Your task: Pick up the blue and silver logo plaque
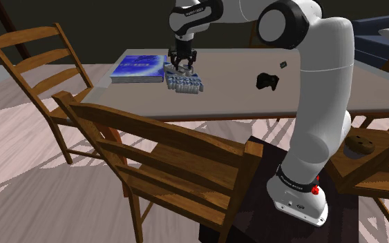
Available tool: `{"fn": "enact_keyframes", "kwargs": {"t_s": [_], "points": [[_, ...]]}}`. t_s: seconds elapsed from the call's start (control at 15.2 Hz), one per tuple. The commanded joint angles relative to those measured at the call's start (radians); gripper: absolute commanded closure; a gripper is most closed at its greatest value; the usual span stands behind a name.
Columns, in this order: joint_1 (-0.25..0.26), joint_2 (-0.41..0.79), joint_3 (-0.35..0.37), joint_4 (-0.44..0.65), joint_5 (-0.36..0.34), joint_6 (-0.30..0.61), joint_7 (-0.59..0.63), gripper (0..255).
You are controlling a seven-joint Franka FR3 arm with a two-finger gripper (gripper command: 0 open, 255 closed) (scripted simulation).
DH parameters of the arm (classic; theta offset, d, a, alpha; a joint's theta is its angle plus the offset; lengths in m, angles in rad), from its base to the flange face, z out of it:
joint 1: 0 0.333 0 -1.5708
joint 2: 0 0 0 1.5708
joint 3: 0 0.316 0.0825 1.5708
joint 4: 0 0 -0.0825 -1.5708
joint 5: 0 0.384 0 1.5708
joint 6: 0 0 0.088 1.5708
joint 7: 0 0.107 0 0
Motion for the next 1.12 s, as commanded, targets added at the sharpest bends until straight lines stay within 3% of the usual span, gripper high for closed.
{"fn": "enact_keyframes", "kwargs": {"t_s": [0.0, 0.2, 1.06], "points": [[0.0, 0.002, 0.0, 0.0, 0.0, 0.001, 0.0, 255], [0.001, 0.001, 0.0, -0.002, 0.0, 0.002, 0.002, 255], [0.0, 0.005, 0.0, 0.178, 0.001, -0.174, -0.002, 255]]}}
